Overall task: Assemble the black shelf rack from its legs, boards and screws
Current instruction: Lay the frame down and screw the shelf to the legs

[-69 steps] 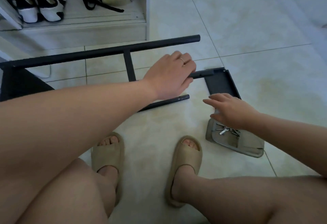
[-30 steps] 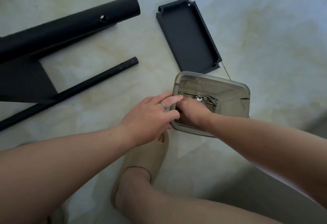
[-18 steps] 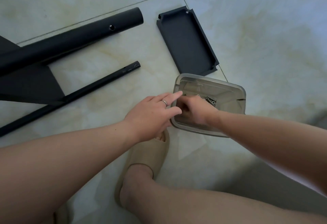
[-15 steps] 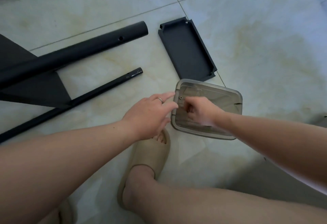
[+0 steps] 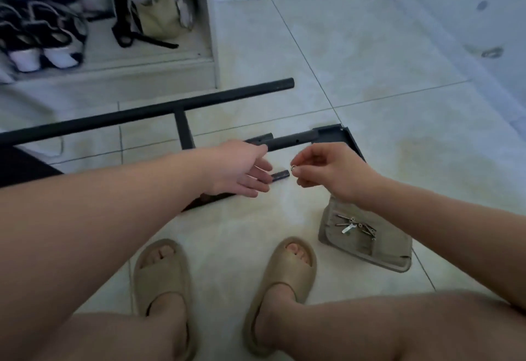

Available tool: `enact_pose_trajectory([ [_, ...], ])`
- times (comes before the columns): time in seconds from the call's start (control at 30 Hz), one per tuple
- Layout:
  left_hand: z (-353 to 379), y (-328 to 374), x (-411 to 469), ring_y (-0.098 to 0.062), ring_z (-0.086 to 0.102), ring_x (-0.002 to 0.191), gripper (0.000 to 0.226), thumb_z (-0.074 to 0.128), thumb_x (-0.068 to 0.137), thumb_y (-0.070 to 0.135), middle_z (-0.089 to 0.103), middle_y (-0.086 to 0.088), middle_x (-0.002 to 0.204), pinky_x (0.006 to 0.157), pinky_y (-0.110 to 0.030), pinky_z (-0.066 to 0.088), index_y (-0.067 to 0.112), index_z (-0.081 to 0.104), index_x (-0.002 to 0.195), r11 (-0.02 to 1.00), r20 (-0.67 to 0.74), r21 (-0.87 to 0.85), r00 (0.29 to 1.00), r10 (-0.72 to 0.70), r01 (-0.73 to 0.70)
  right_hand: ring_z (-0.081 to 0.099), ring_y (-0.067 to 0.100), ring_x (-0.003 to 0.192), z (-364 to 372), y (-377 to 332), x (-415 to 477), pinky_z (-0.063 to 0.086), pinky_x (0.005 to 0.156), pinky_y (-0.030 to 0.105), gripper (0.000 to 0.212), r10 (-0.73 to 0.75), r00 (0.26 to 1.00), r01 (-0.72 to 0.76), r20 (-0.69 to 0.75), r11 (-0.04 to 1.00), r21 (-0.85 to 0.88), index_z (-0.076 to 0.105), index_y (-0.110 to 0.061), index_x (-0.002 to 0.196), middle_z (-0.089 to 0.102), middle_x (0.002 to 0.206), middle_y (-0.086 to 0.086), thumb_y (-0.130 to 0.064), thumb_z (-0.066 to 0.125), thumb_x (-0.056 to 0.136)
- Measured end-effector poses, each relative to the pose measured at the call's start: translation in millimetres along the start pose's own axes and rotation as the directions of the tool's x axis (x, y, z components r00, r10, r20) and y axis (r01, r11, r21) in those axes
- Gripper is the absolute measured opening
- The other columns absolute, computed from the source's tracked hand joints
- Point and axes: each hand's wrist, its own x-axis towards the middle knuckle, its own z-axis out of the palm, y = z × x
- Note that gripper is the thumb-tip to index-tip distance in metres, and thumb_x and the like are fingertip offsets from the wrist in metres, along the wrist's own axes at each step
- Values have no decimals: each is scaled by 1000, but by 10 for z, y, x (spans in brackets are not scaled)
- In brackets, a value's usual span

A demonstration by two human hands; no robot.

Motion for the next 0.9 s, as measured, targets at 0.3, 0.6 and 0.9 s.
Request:
enact_pose_trajectory([
  [0.3,-836,-236,-714,-30,75,91,65,26,108,46,74,-21,104,70,-36,62,-8,60,119,905,97,-426,995,27,17,59,-4,61,961,-1024,86,42,58,10,5,-202,974,220,97,946,-238,75,-21,86,68,68,-14,-20,73,91],
  [0.6,-1301,-424,-655,-21,77,76,34,36,103,11,77,-15,91,56,-26,59,-1,67,108,877,-22,-481,1000,-12,0,65,12,87,1168,-1093,515,48,75,27,15,-163,985,140,-54,943,-303,72,-24,93,71,88,-9,-33,61,98],
  [0.9,-1537,-508,-383,-16,74,81,38,25,101,-8,71,-14,103,62,-25,60,2,62,105,879,-212,-461,977,20,-118,38,28,137,1267,-563,916,32,113,45,64,-22,979,175,201,590,-788,39,-25,151,44,148,2,-53,58,96],
])
